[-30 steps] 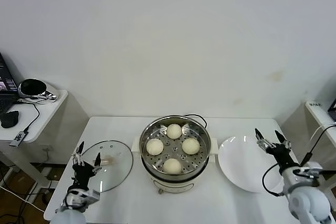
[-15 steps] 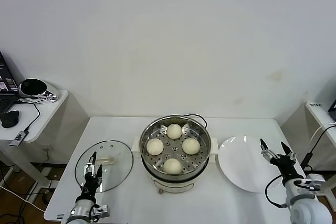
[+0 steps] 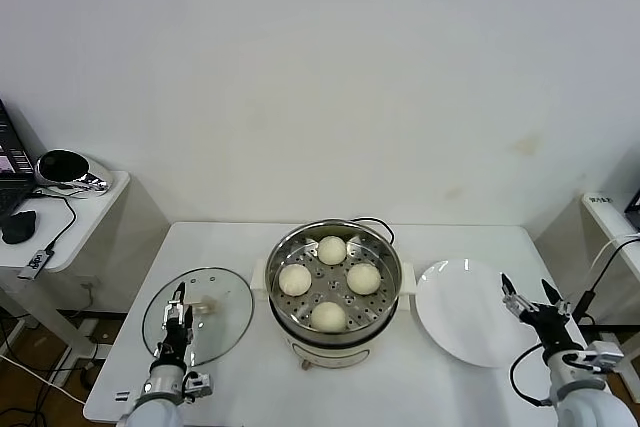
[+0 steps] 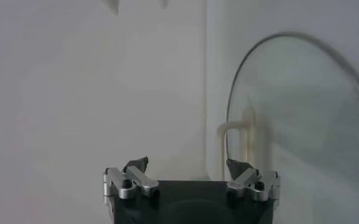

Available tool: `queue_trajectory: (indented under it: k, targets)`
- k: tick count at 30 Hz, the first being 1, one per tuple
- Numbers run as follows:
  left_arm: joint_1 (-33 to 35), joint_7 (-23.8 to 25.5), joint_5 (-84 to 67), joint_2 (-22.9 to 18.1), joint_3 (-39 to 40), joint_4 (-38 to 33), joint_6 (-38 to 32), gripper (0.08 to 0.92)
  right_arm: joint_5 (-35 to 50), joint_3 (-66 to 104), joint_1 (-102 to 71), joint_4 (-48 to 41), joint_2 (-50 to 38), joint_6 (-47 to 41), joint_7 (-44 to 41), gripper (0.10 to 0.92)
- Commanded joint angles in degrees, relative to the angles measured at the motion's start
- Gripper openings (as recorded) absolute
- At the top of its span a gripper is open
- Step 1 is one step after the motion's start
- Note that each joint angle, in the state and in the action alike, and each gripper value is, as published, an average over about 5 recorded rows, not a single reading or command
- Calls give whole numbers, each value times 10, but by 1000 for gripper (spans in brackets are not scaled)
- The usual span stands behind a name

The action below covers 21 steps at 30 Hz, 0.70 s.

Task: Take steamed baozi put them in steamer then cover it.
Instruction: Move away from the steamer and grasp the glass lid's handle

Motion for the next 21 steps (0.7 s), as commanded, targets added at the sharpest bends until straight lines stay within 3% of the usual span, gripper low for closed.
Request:
queue_trajectory:
  k: [1,21]
  targets:
    - [-43,9,16,2,7,53,7,823,-5,2,-4,-4,3,1,-1,823]
    - [-82,-26,-18,-24,8,91,45,823,-19,-1,-9,-5,20,6,-1,823]
